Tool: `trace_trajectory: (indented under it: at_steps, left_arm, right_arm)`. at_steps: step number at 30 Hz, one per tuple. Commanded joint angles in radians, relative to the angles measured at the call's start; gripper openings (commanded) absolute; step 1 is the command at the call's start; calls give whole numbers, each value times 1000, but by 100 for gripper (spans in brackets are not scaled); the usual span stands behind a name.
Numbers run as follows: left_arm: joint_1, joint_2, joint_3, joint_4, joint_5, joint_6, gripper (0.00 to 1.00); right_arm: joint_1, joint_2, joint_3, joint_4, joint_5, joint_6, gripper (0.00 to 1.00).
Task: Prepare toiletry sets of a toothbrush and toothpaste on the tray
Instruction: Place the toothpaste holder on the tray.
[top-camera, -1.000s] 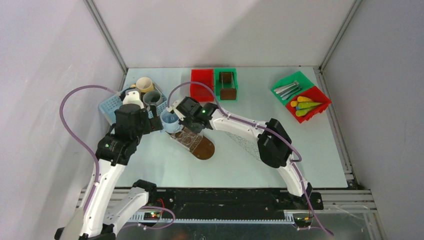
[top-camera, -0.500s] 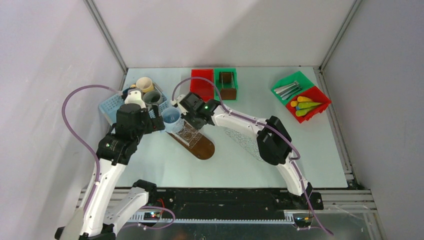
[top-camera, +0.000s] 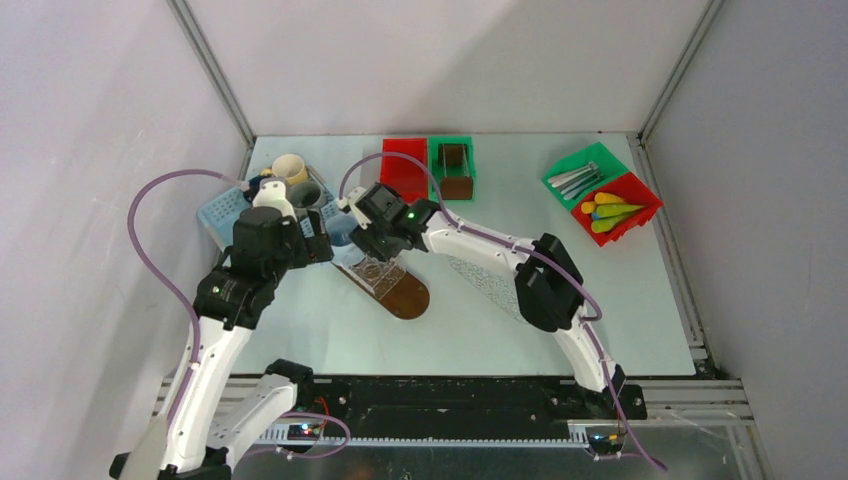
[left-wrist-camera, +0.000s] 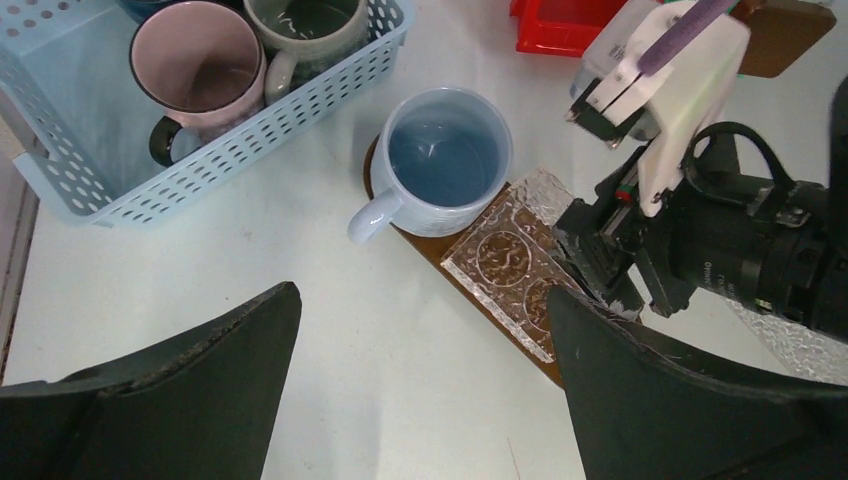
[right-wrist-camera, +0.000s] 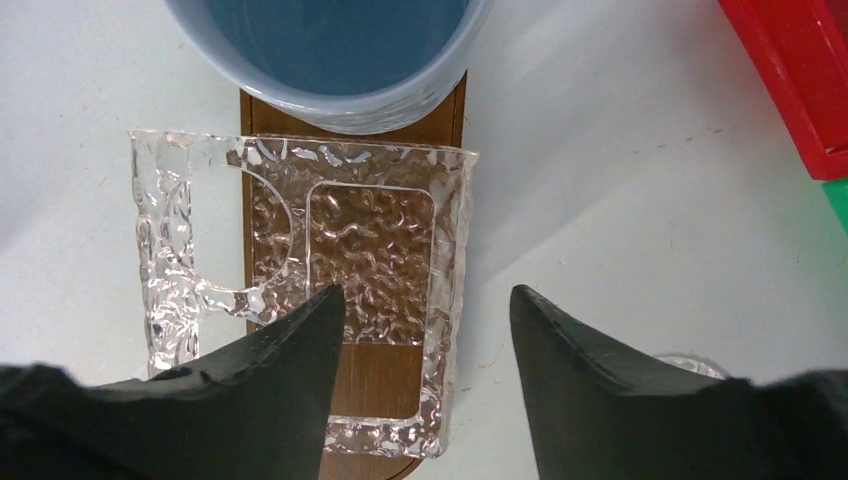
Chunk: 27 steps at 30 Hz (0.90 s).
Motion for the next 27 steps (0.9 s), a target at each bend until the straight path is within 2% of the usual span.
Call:
trace_trajectory:
  at_steps: [1, 6, 11, 18, 22, 27]
  left_arm:
    - [-9, 15, -9, 39, 57, 8, 100]
    - [-75, 54, -4, 58, 79, 2, 100]
    - [-187, 122, 9, 72, 50, 12, 100]
    - [-341, 274, 36, 106, -43, 23, 99]
    - [-420, 376, 59, 105, -180, 67, 100]
    - [-439, 476, 90, 91, -258, 104, 100]
  right_arm:
    - [-26, -156, -18, 34, -21, 36, 67]
    - [-95, -357, -215, 114, -30, 81, 80]
    - [-202, -608, -411, 203, -15, 133, 86]
    - [-324, -901, -657, 221, 59, 146, 88]
    - [-375, -1037, -762, 201, 64, 146, 90]
    - [-415, -1165, -846, 157, 75, 144, 90]
